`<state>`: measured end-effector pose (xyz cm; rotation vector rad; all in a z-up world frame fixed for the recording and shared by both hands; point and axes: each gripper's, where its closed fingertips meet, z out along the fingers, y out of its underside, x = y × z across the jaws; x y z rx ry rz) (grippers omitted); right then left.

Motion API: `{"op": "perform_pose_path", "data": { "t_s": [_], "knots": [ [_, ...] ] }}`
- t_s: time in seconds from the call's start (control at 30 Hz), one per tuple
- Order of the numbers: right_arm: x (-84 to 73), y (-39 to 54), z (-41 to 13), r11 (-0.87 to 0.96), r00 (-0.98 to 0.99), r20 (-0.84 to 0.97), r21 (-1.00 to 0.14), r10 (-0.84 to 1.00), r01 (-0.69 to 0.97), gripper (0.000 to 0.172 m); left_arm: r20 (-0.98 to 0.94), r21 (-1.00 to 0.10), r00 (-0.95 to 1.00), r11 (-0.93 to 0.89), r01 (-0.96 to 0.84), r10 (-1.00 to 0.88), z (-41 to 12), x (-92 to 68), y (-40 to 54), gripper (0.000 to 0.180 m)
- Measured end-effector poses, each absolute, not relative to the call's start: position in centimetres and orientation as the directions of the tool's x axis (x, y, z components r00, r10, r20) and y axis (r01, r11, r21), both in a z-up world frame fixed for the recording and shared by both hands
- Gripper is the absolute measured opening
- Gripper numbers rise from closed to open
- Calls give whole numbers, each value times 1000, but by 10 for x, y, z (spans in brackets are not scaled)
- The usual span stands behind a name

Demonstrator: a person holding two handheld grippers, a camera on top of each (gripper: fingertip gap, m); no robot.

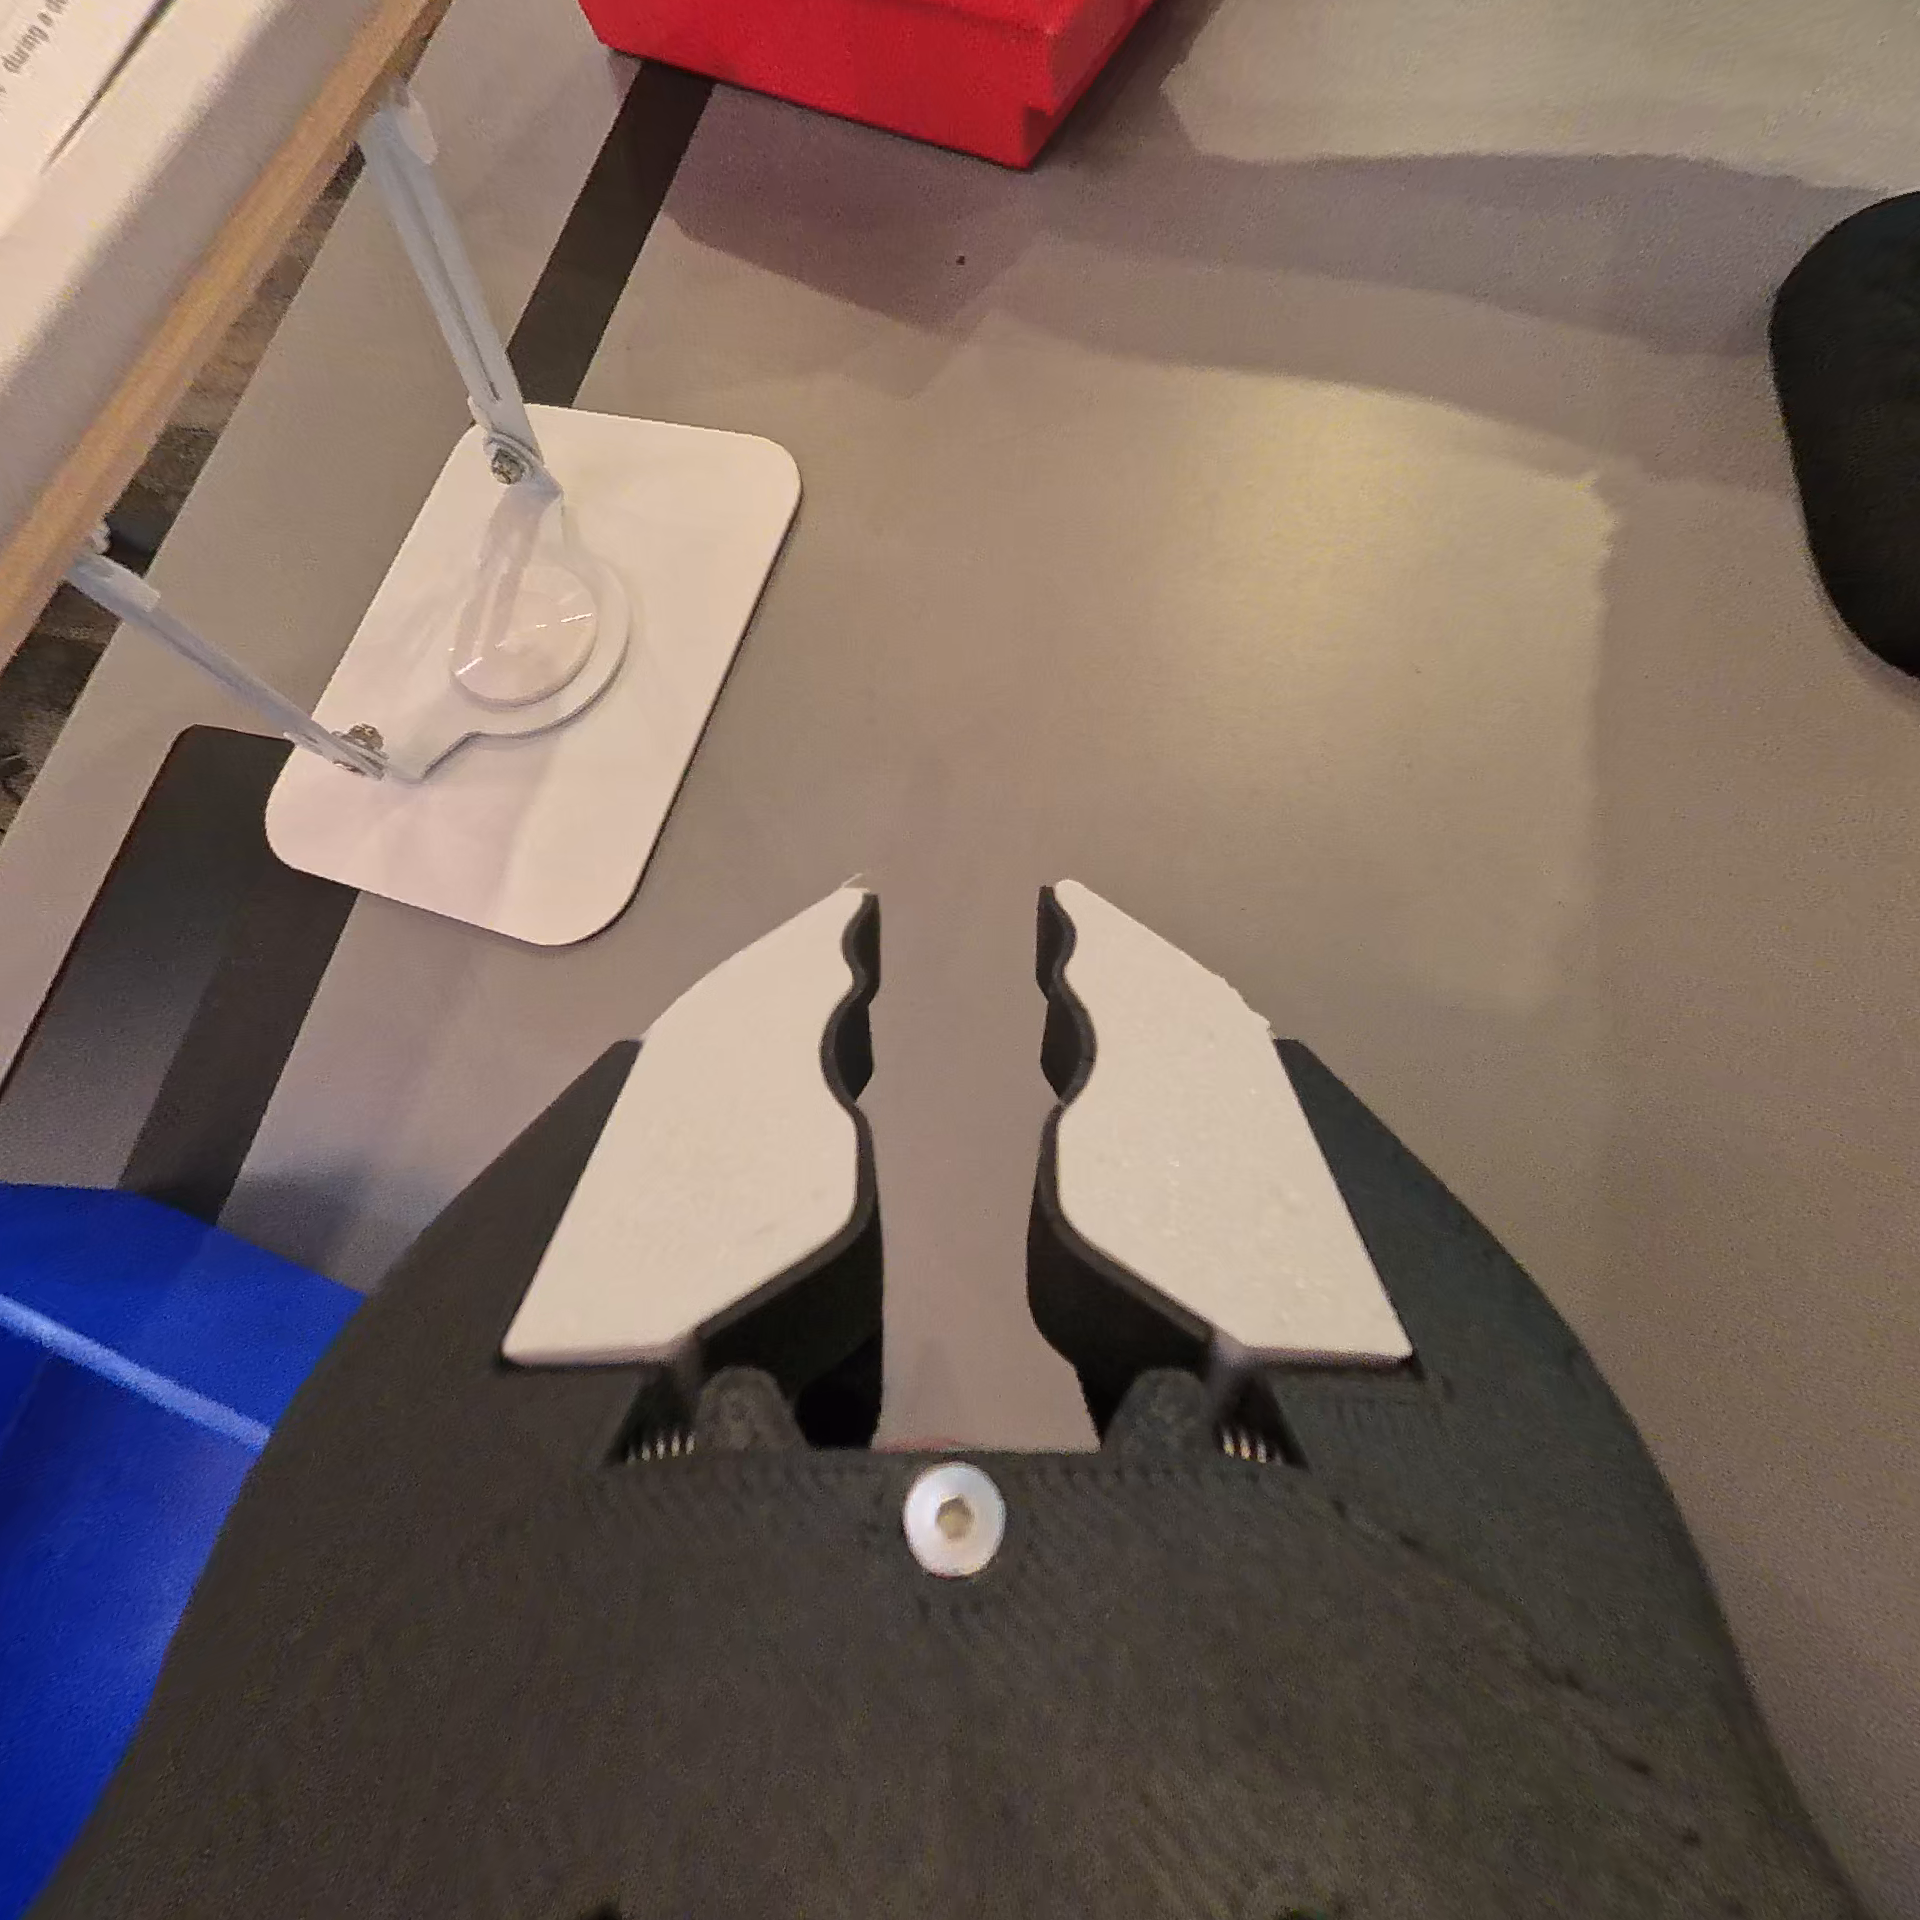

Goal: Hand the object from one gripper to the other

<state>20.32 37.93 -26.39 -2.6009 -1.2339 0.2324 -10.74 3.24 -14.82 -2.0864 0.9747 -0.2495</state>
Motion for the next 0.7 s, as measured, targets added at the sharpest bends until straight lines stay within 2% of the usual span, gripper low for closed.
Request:
{"op": "perform_pose_path", "data": {
  "t_s": [0.27,0.4,0.53,0.63,0.7],
  "knots": [
    [209,377,-261,-586,610,5,-272,793,764,53,-223,-710,795,-464,-529,-564,-123,-179,29,42],
    [207,375,-246,-566,602,10,-331,798,755,58,-299,-658,864,-567,-495,-405,-109,-263,17,47],
    [209,372,-229,-543,599,36,-383,800,748,60,-371,-451,855,-734,-508,-364,-127,-338,2,49],
    [207,366,-216,-510,585,62,-422,808,750,59,-395,-136,739,-761,-635,-546,-165,-373,-10,60],
    [205,360,-210,-487,571,75,-439,817,755,59,-354,72,661,-724,-686,-662,-188,-389,-21,60]
  ]
}}
